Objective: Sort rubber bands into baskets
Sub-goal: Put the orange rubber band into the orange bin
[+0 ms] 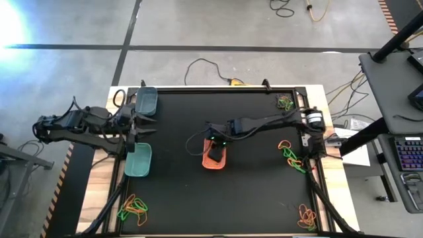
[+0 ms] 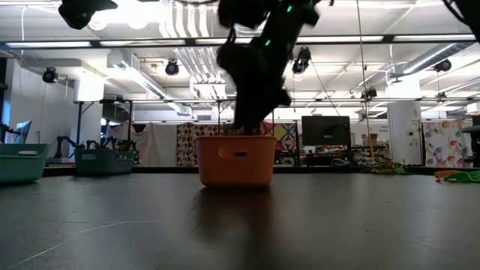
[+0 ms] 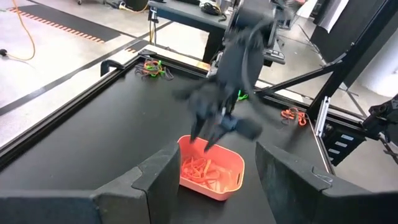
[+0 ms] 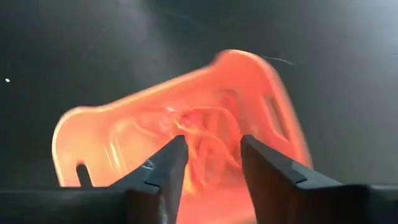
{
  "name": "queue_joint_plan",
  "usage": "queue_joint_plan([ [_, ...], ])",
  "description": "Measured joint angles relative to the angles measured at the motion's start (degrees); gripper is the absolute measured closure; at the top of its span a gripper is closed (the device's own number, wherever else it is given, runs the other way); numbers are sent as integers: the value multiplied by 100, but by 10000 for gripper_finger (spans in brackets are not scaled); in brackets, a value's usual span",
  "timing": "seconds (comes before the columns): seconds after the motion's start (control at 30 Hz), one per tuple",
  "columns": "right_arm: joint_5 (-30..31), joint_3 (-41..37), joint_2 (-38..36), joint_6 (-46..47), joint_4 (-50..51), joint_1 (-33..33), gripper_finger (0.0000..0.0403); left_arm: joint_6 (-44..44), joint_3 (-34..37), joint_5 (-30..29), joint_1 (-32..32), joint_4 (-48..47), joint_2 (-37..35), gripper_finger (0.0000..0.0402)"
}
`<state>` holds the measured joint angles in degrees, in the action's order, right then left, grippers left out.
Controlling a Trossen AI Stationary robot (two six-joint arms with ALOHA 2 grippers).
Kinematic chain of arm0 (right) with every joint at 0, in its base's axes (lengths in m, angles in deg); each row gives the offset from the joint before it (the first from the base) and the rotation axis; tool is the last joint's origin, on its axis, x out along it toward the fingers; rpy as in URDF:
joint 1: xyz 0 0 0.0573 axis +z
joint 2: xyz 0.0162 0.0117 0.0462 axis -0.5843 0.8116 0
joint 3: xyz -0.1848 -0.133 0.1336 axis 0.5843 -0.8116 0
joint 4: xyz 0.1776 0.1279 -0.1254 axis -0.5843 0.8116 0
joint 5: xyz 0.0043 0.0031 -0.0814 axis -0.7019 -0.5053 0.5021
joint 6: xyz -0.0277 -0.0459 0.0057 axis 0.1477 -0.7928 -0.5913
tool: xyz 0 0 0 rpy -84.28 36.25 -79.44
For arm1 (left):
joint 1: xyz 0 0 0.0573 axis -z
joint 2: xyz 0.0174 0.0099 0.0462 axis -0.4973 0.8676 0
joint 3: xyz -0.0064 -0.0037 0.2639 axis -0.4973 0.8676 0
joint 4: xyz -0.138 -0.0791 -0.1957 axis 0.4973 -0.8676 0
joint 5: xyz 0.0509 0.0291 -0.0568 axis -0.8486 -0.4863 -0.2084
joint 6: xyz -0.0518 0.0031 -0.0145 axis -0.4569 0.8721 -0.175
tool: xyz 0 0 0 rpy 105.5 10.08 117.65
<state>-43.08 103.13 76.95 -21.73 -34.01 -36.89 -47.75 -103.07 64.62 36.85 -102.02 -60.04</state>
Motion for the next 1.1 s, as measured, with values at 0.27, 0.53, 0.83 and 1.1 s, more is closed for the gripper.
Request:
queue_joint_plan([
  [0.27, 219, -902, -1410, 1137, 1831, -282, 193, -25, 0, 1, 0, 10, 10, 209],
  [0.53, -86, -3460, -2838, 3115, 1933, -637, 190, -74, 0, 10, 2, 130, 136, 209],
  [0.83, -467, -4661, -2997, 3526, 1579, -1148, 203, -96, 0, 67, 2, 437, 426, 209],
  [1.1, -611, -4961, -2952, 3373, 1390, -1563, 235, -114, 0, 66, 1, 468, 472, 209],
])
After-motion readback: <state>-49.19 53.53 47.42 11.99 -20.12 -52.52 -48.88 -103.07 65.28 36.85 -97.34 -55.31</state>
